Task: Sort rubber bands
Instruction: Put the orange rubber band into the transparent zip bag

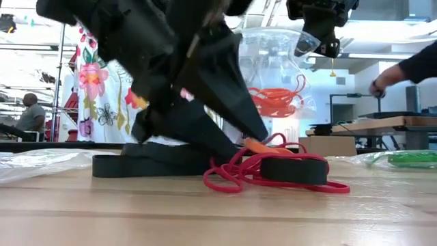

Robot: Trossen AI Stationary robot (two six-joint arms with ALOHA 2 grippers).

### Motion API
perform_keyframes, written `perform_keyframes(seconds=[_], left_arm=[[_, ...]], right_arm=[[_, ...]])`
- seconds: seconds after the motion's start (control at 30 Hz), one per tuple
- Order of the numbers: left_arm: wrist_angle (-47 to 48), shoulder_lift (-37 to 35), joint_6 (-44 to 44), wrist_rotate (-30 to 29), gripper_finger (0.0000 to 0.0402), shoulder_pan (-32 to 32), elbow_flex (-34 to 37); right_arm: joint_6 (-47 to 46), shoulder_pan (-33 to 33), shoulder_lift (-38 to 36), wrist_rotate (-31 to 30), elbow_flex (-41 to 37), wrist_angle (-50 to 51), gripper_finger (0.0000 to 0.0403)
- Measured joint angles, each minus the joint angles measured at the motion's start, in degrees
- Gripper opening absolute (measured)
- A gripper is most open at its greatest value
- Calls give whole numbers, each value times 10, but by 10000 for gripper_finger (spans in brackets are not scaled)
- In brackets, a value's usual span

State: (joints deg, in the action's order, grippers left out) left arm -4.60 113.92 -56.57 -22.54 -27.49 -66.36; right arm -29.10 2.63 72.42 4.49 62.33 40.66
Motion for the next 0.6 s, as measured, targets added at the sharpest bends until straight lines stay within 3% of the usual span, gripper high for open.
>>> perform_keyframes(seconds=[0.3,0.6], left_arm=[[72,-73,17,-49,185,-4,0],[61,-38,-112,20,185,-6,0]], right_arm=[[0,0,0,0,0,0,0],[0,0,0,0,0,-1,0]])
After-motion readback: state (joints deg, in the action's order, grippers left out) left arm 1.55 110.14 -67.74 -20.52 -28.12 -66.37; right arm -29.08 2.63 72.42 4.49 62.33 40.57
